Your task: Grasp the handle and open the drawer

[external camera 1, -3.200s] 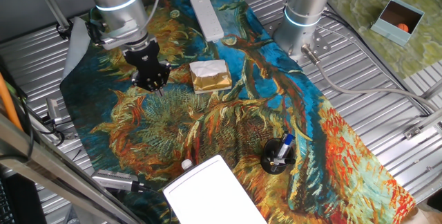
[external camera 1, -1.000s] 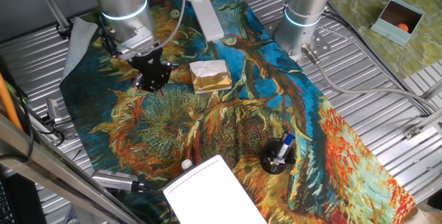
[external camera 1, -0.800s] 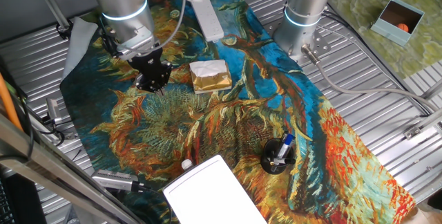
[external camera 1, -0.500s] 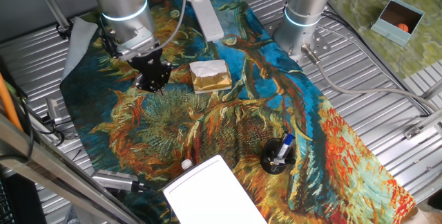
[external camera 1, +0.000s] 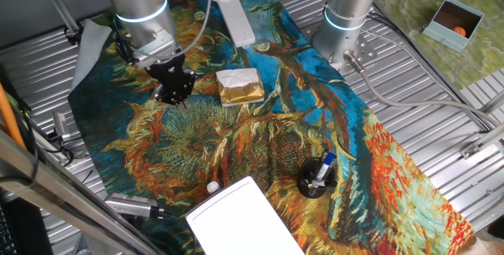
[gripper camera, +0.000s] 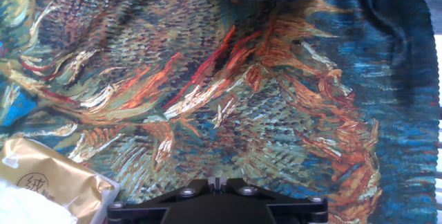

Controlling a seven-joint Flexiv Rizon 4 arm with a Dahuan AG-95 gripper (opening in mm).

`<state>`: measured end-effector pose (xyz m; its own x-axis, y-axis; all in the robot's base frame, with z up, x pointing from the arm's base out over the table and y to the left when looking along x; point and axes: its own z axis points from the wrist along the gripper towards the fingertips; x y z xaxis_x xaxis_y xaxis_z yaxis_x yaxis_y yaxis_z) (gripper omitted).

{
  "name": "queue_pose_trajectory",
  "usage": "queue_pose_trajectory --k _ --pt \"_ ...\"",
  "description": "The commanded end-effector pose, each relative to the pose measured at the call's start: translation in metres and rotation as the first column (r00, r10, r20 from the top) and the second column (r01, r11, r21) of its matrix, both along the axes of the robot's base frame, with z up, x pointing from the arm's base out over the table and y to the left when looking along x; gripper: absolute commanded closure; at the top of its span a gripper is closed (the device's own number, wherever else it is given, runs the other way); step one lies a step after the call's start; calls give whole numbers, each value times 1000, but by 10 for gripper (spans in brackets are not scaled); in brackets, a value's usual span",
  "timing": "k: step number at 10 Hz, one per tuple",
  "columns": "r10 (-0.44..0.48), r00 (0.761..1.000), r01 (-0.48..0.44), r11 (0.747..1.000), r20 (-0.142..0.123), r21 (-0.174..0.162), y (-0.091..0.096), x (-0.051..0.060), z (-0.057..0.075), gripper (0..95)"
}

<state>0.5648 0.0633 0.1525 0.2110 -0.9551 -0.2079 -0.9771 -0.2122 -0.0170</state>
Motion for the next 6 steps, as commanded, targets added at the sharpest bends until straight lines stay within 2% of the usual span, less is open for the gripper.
queue_pose_trajectory --k 1,4,6 --pt "35 999 -34 999 -8 15 9 8 -5 950" --pt "79 997 -78 996 -16 46 31 22 -12 950" --pt "83 996 -81 995 -30 57 46 28 -13 950"
